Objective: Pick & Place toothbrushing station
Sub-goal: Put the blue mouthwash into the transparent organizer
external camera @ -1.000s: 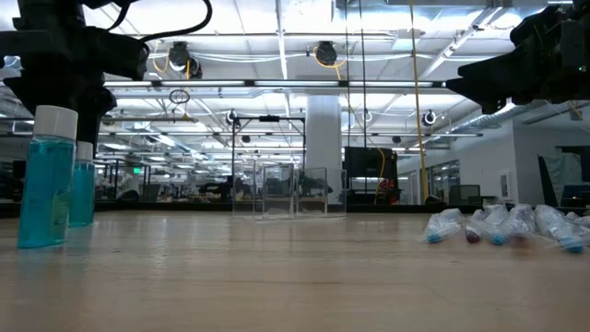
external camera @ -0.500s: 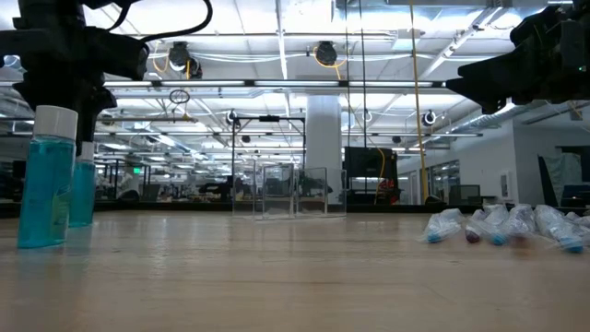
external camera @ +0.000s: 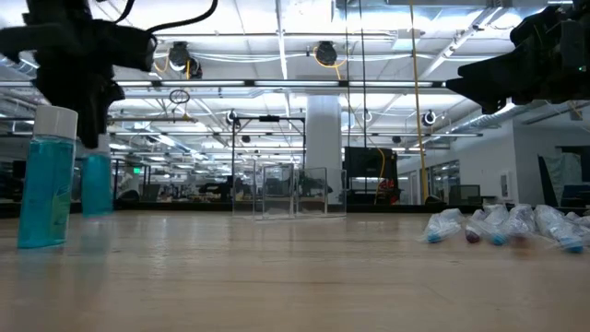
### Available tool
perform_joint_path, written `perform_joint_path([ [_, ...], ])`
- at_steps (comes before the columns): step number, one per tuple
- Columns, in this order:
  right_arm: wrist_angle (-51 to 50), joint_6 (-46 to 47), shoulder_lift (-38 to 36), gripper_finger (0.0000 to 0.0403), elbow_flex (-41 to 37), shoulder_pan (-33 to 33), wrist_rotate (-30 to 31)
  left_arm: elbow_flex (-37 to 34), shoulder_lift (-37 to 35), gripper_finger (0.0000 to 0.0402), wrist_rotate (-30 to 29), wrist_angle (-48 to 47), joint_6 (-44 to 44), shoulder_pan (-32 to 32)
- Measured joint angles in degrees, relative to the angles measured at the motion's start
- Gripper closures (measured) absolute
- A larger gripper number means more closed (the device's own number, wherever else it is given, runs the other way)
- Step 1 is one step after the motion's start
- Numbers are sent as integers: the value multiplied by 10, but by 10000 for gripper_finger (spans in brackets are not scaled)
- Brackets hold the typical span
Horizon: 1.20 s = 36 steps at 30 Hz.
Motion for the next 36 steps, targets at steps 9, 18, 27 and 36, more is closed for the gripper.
perform_joint_path([
  [9, 0, 0, 0, 190, 0, 0, 0, 108, 0, 300, -13, 1, 57, 61],
  [18, 0, 0, 0, 190, 0, 0, 0, 236, 53, 301, -41, 19, 207, 141],
  [27, -1, 0, 0, 190, 0, 0, 0, 384, 232, 301, 23, 18, 389, 194],
  [36, -1, 0, 0, 190, 0, 0, 0, 468, 323, 298, 49, 17, 565, 225],
])
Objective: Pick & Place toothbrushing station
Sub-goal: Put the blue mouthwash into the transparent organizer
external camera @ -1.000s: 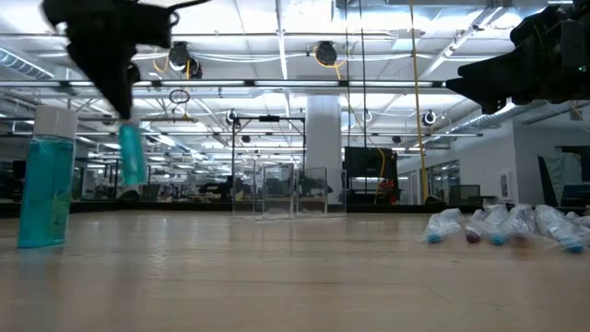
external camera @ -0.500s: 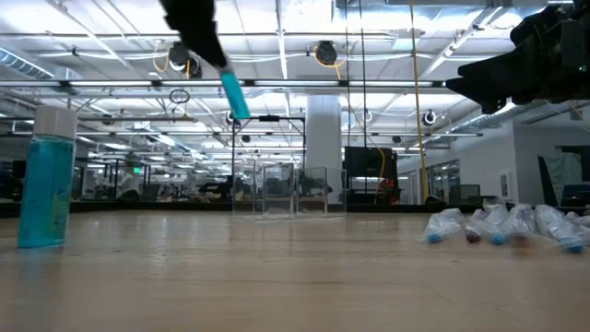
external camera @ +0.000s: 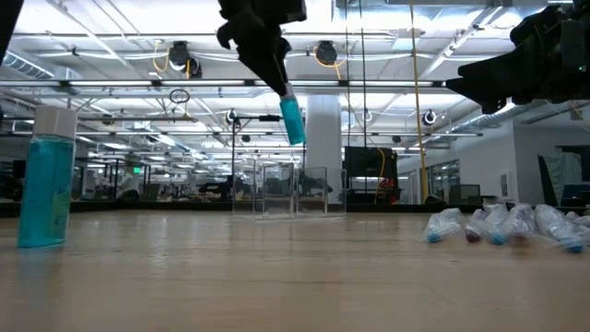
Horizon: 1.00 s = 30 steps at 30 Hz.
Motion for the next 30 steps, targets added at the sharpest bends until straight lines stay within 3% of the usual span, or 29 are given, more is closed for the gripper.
perform_joint_path([
  [5, 0, 0, 0, 190, 0, 0, 0, 3, 17, 299, 40, 12, -3, 23],
  [18, 0, 0, 0, 190, 0, 0, 0, -2, 42, 299, 42, 4, -83, 39],
  [30, -1, 0, 0, 190, 0, 0, 0, -3, 110, 295, 16, 3, -34, 36],
])
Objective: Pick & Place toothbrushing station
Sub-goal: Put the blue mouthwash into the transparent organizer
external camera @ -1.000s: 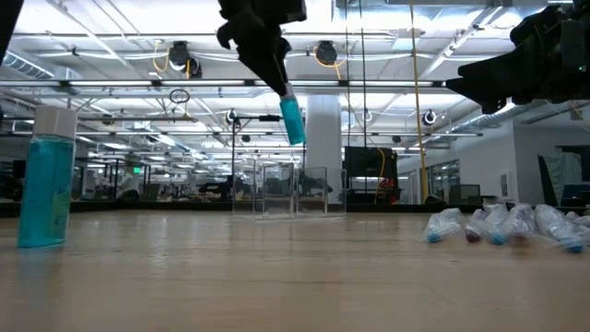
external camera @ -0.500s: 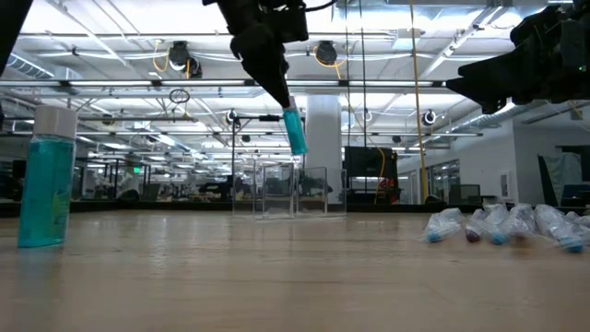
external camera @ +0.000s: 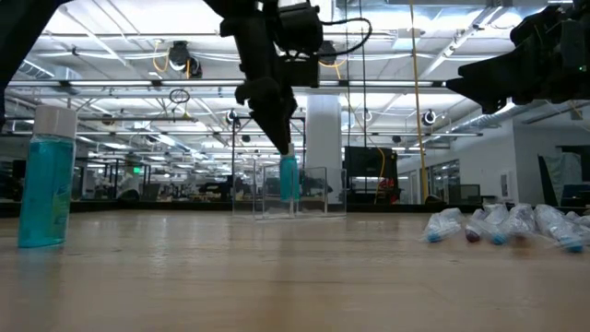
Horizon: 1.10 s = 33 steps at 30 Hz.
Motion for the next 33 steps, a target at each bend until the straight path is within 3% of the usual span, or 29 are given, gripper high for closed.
perform_joint_path([
  [33, 0, 0, 0, 190, 0, 0, 0, 1, 31, 293, 0, 22, 8, 0],
])
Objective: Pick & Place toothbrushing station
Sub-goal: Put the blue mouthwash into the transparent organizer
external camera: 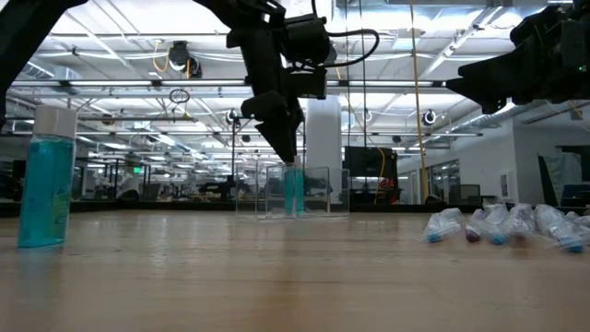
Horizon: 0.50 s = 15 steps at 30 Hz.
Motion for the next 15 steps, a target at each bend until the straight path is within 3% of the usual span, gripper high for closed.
perform_joint_path([
  [7, 0, 0, 0, 190, 0, 0, 0, 0, 0, 290, -3, 3, 0, 0],
  [15, 0, 0, 0, 190, 0, 0, 0, -3, 2, 248, -7, 0, -9, 0],
])
